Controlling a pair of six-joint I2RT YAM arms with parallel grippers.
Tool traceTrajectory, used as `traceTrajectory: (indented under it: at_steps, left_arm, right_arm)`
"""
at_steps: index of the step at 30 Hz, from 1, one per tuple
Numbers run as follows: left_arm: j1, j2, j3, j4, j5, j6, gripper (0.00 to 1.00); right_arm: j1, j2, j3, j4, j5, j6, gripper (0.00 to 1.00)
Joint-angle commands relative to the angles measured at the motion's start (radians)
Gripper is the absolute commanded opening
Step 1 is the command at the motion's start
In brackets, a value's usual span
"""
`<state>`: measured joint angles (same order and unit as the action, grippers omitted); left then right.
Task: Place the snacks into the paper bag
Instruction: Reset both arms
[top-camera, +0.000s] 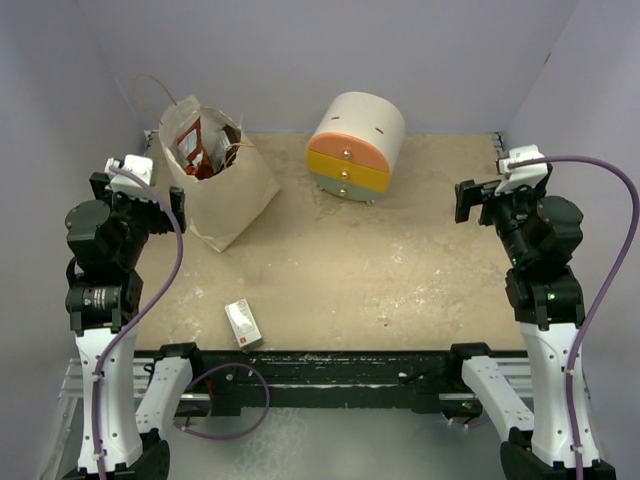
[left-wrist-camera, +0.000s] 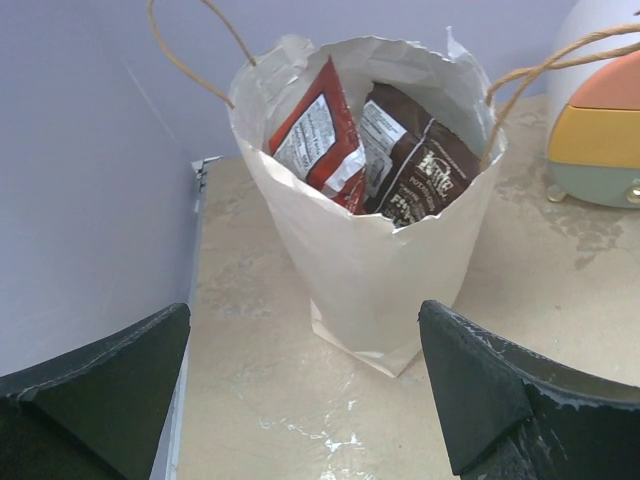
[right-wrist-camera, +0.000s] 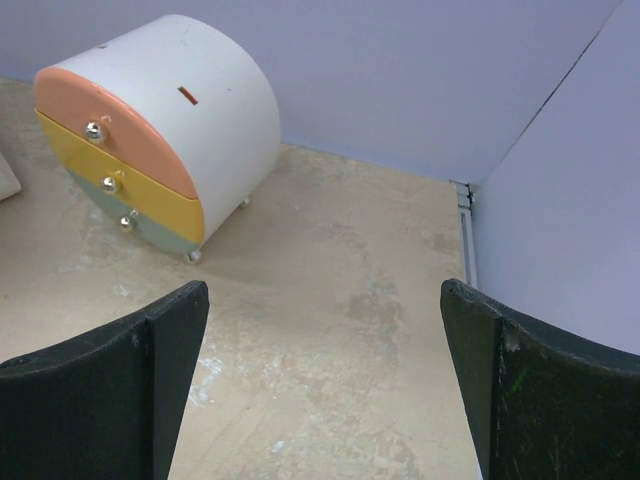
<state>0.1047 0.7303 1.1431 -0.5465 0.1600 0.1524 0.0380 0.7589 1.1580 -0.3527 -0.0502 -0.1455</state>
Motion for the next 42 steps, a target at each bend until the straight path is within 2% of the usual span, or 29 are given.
traceTrajectory:
  at_steps: [1, 5, 17, 24, 27, 30, 42]
  left_arm:
    - [0.011, -0.002, -0.019, 0.076, -0.109, -0.039, 0.99]
    - [0.012, 0.000, -0.031, 0.089, -0.130, -0.048, 0.99]
    - [0.012, -0.002, -0.049, 0.099, -0.079, -0.051, 0.99]
    - [0.013, -0.006, -0.048, 0.110, -0.174, -0.061, 0.99]
    - [0.013, -0.006, -0.049, 0.108, -0.147, -0.059, 0.99]
    - [0.013, -0.009, -0.049, 0.092, -0.030, -0.048, 0.99]
    - [0.013, -0.012, -0.057, 0.099, -0.066, -0.044, 0.99]
  right_arm:
    - [-0.007, -0.002, 0.006, 0.052, 0.061, 0.014, 1.00]
    - [-0.010, -0.003, 0.008, 0.038, 0.067, 0.029, 1.00]
    - [-0.016, -0.003, 0.005, 0.059, 0.030, 0.030, 1.00]
    - [-0.028, -0.009, 0.002, 0.063, 0.149, 0.067, 1.00]
    - [-0.028, -0.012, 0.005, 0.038, 0.042, 0.050, 1.00]
    - [-0.031, -0.011, -0.003, 0.051, -0.090, 0.034, 1.00]
    - [-0.038, -0.008, 0.002, 0.046, -0.056, 0.038, 1.00]
